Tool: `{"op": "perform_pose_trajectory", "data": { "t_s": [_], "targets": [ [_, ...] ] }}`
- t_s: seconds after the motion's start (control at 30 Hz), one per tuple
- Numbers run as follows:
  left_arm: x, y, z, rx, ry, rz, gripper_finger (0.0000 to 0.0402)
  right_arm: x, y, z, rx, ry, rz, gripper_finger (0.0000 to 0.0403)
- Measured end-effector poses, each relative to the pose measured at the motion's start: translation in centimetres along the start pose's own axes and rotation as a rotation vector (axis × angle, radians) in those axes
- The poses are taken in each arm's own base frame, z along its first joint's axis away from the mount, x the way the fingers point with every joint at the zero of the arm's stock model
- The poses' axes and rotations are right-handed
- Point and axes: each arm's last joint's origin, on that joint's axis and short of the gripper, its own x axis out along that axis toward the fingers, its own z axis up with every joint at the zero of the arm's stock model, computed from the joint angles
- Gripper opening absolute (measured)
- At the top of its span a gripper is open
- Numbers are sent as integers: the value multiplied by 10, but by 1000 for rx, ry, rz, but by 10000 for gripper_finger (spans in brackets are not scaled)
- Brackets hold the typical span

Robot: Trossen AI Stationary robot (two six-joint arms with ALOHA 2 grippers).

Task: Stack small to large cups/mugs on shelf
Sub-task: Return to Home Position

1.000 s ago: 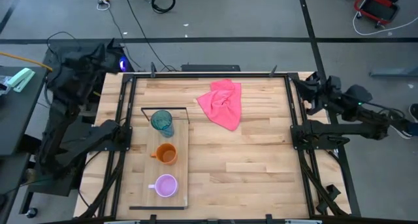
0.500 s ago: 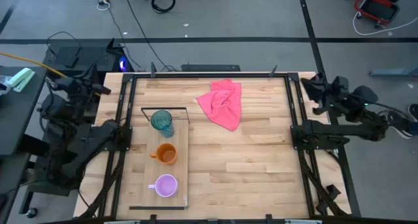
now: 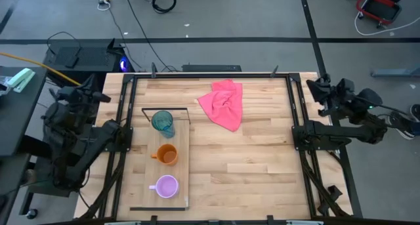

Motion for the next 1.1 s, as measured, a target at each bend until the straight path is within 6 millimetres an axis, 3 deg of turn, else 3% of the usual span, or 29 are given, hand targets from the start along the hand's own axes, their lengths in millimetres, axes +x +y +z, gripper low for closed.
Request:
{"op": "perform_pose_trajectory", "data": {
  "t_s": [0.1,0.4,0.7,1.1],
  "targets": [
    [11,-2,-11,-11,0,-8,24,4,-2,-15,9,17,-20,16],
    [51,-8,-72,-16,-30,-59,34,13,-12,-72,24,61,-69,16],
    [61,-4,-104,23,27,14,28,13,-20,-114,47,168,-102,16],
    [66,0,-135,10,106,45,34,8,-30,-152,62,230,-182,16]
  ]
}}
